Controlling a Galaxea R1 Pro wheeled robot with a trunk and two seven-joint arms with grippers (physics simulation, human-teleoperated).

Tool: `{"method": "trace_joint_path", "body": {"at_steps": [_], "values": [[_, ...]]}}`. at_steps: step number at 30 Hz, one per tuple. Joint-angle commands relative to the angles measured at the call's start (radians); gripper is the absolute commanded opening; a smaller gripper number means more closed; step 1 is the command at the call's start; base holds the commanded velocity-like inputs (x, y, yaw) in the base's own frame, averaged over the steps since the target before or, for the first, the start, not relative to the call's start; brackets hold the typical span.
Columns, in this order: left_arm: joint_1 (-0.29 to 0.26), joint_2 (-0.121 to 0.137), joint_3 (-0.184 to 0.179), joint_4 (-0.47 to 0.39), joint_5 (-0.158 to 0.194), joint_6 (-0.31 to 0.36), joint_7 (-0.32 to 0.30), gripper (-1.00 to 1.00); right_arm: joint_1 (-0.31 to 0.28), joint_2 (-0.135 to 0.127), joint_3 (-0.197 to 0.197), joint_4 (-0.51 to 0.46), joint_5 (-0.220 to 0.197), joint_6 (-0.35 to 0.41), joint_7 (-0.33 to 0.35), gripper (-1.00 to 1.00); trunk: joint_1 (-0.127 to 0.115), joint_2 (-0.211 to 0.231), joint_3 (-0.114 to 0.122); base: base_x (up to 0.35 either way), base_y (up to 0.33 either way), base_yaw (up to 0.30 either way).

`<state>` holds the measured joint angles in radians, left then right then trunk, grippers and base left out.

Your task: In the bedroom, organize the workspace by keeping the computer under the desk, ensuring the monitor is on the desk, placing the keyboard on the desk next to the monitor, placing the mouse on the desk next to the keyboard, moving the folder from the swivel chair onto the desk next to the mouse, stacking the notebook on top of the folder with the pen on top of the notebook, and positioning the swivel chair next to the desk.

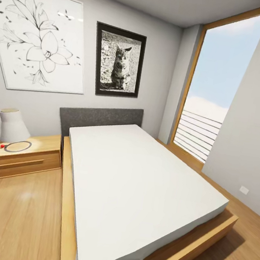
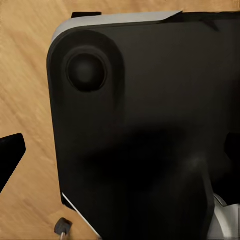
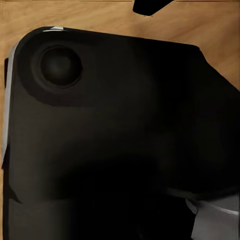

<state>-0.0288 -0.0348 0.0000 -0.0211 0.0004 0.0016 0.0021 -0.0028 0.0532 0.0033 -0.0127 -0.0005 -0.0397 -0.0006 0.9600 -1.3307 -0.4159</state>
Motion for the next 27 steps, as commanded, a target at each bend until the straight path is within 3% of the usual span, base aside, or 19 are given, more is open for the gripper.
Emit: {"method": "trace_joint_path", "body": {"at_steps": [1, 12, 13, 15, 19, 23, 27], "values": [[-0.001, 0.0, 0.0, 0.0, 0.0, 0.0, 0.0, 1.0, 0.0, 0.0, 0.001, 0.0, 0.0, -0.009, 0.0, 1.0, -0.004, 0.007, 0.002, 0.0, 0.0, 0.0], [-0.001, 0.001, 0.001, -0.024, 0.001, -0.007, 0.001, 1.0, 0.0, 0.005, -0.003, -0.032, -0.003, -0.07, -0.002, 1.0, -0.046, 0.084, 0.037, 0.0, 0.0, 0.0], [-0.001, 0.002, 0.001, -0.076, 0.002, -0.009, 0.002, 1.0, 0.0, 0.009, -0.003, -0.132, -0.005, -0.445, -0.002, 1.0, -0.05, 0.091, 0.04, 0.0, 0.0, 0.0], [-0.001, 0.004, 0.002, -0.121, 0.002, -0.021, 0.002, 1.0, 0.0, 0.013, -0.003, -0.202, -0.005, -0.521, -0.002, 1.0, -0.058, 0.105, 0.046, 0.0, 0.0, 0.0], [-0.001, 0.005, 0.002, -0.19, 0.003, -0.07, 0.003, 1.0, -0.001, 0.014, -0.005, -0.28, -0.007, -0.57, -0.004, 1.0, -0.073, 0.133, 0.059, 0.0, 0.0, 0.0], [-0.001, 0.008, 0.006, -0.276, 0.023, -0.232, 0.007, 1.0, -0.005, 0.016, -0.009, -0.32, -0.049, -0.591, -0.005, 1.0, -0.088, 0.161, 0.071, 0.0, 0.0, 0.0], [-0.001, 0.008, 0.027, -0.37, 0.12, -0.306, 0.008, 1.0, -0.022, 0.017, -0.011, -0.329, -0.153, -0.594, -0.007, 1.0, -0.104, 0.189, 0.084, 0.0, 0.0, 0.0]]}}
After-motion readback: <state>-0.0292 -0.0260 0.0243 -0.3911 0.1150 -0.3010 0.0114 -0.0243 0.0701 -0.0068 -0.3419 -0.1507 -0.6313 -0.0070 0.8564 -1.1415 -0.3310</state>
